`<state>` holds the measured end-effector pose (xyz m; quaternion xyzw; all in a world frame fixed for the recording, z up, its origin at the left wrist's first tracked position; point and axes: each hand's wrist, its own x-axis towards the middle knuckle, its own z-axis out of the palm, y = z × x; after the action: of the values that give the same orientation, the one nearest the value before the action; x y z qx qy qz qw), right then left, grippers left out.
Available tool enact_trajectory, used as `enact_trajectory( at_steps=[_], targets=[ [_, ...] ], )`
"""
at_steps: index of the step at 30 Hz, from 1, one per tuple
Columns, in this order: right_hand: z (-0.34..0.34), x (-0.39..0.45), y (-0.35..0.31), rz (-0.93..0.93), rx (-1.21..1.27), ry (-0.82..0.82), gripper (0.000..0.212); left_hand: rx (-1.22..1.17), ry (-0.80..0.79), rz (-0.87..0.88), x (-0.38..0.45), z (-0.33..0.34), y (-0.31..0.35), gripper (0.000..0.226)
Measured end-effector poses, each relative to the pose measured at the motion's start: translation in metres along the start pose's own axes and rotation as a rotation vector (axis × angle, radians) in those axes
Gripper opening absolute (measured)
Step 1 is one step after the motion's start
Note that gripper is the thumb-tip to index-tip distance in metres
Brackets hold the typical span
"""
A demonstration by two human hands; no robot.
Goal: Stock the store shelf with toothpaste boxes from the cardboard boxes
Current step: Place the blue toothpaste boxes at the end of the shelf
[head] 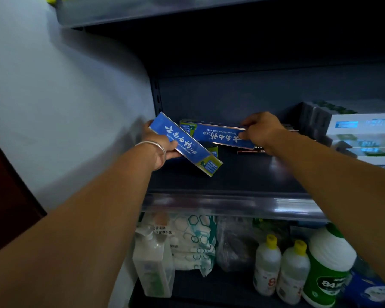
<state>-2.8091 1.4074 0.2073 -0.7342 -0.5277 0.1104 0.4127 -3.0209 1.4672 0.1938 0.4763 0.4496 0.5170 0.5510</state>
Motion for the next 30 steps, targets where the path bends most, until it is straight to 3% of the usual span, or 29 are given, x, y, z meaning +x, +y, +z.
enact_trajectory(
  at_steps=[5,12,15,19,23,30],
  targets=[
    [0.013,0.007,0.002,0.051,0.139,0.023,0.041,0.073,-0.018,-0.008,0.003,-0.011,-0.001,0.07],
    [0.024,0.01,-0.002,0.04,0.187,-0.007,0.041,0.352,-0.01,-0.028,0.019,-0.031,-0.008,0.062],
    [0.03,0.01,-0.001,0.027,0.205,-0.033,0.039,0.537,0.007,-0.025,0.038,-0.037,-0.022,0.078],
    [0.036,0.013,0.003,0.022,0.219,-0.036,0.039,0.704,0.019,0.016,0.036,-0.036,-0.027,0.056],
    [0.042,0.017,0.006,0.02,0.249,-0.041,0.039,0.809,0.042,0.043,0.041,-0.038,-0.035,0.07],
    [0.05,0.025,0.013,0.001,0.254,-0.066,0.039,0.876,0.064,0.044,0.05,-0.035,-0.04,0.074]
  ],
)
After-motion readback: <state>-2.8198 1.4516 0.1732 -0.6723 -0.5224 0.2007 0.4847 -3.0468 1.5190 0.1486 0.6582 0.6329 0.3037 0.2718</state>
